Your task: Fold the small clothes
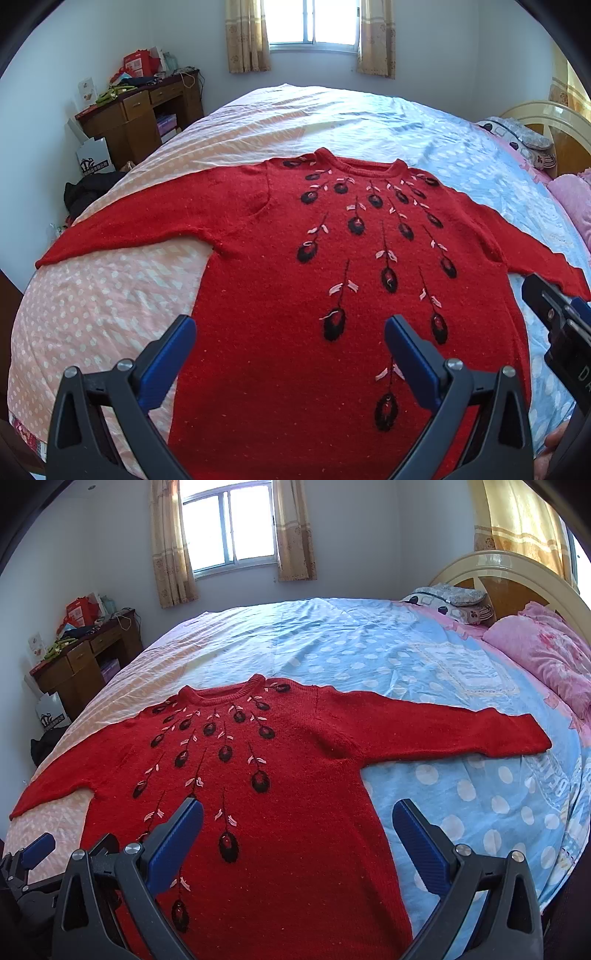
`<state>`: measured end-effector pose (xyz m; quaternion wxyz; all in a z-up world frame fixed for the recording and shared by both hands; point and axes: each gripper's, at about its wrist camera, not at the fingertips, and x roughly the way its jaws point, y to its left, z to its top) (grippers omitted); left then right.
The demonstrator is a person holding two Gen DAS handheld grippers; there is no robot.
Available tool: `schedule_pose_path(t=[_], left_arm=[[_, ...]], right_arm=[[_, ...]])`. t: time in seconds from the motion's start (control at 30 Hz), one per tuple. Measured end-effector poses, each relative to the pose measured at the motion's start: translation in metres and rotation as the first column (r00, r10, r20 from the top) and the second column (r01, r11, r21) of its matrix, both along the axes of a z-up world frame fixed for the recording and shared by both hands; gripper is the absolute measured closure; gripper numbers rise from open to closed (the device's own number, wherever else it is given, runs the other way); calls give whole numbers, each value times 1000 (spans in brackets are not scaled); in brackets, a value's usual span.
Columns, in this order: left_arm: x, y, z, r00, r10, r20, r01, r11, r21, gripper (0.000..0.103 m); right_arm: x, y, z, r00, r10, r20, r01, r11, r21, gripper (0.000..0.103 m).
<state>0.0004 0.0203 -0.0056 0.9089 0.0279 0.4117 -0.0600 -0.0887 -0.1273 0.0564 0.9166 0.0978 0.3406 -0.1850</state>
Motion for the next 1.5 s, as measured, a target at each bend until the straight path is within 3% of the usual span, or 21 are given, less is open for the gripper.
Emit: schedule_pose_path(t=[1.07,1.5], left_arm=[[1,-2,-10,1000,5,-13,-5,1000,-8,0],[6,-6,-14,1000,12,-18,-11,999,33,0]], right_arm=[[4,-6,-6,1000,-8,-22,8,1000,11,1],[8,-10,-12,999,-10,-33,11,999,32,1]])
